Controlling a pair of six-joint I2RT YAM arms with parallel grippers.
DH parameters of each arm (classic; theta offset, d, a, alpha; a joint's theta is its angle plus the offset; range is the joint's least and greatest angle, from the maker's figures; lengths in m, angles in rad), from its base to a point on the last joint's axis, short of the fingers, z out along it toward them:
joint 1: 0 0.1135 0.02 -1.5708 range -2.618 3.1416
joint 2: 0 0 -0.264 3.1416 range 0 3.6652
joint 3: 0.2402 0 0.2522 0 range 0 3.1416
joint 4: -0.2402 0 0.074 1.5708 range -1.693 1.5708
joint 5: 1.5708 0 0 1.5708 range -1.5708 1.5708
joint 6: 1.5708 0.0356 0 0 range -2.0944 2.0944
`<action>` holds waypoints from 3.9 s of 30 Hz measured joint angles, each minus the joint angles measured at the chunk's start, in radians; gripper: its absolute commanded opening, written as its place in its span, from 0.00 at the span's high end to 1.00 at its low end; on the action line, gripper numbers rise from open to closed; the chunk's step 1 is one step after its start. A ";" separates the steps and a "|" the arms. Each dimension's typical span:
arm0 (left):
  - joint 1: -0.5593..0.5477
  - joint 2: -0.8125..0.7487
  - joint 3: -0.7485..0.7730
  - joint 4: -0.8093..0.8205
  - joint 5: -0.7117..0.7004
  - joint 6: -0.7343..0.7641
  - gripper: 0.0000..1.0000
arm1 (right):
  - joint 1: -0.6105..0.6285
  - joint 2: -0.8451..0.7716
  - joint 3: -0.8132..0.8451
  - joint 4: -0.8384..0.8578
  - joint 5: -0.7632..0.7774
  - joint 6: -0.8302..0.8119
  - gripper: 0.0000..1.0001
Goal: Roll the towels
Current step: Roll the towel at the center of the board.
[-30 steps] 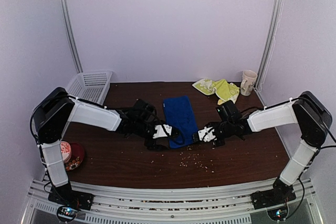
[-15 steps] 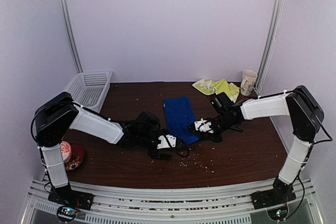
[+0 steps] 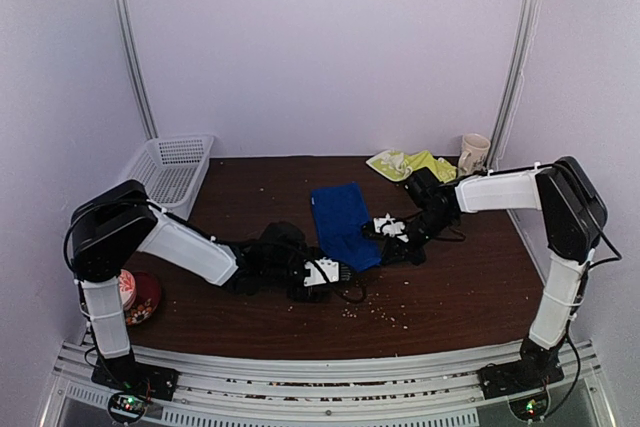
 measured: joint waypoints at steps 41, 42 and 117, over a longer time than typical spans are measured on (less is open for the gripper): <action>-0.022 -0.074 -0.011 -0.159 0.121 -0.177 1.00 | -0.014 0.025 0.055 -0.262 -0.056 -0.183 1.00; -0.021 -0.074 0.000 -0.175 0.125 -0.183 1.00 | -0.014 0.033 0.064 -0.271 -0.055 -0.178 1.00; -0.016 0.025 0.198 -0.225 -0.066 -0.445 0.79 | 0.002 0.118 0.119 -0.112 0.078 0.150 0.83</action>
